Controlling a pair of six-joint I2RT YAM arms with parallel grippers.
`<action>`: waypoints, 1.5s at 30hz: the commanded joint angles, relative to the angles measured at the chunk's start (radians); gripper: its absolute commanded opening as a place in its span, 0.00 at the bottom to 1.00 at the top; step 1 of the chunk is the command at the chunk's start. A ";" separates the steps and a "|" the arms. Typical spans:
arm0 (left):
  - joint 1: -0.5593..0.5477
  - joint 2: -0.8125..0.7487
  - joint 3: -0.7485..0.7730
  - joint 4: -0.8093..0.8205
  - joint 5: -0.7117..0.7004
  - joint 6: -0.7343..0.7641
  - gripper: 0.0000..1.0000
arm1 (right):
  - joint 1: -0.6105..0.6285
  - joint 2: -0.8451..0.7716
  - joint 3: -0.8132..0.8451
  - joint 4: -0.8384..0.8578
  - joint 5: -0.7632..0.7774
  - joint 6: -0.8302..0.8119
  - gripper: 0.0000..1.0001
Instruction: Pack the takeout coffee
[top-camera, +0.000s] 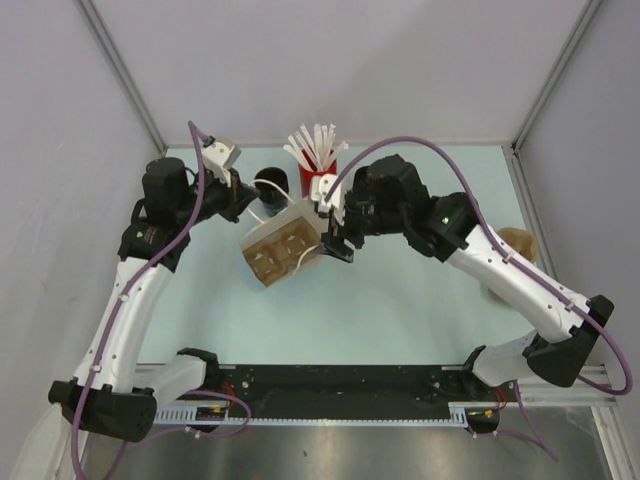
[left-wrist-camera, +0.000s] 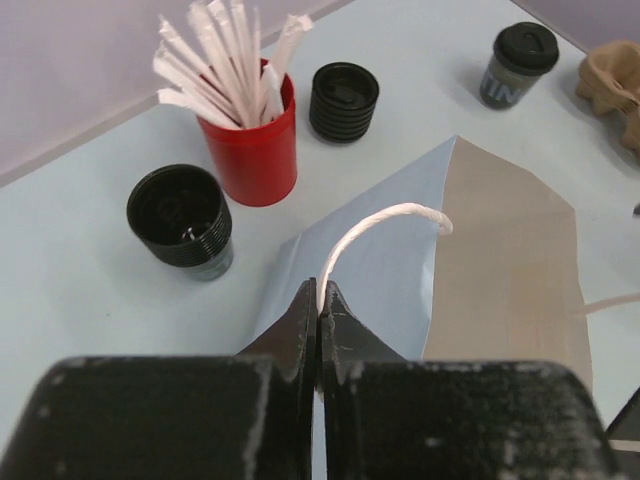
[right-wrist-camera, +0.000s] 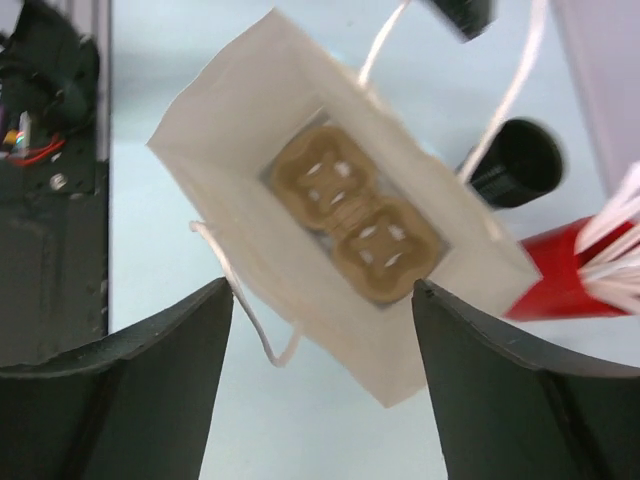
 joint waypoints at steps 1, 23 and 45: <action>0.040 0.020 0.040 0.037 -0.073 -0.073 0.00 | -0.045 0.034 0.131 0.060 0.010 0.082 0.82; 0.117 0.117 0.113 0.006 -0.227 -0.112 0.01 | -0.532 0.007 -0.042 0.196 -0.147 0.321 1.00; 0.137 0.096 0.178 -0.029 -0.161 -0.121 0.71 | -0.604 -0.065 -0.192 0.205 -0.151 0.278 1.00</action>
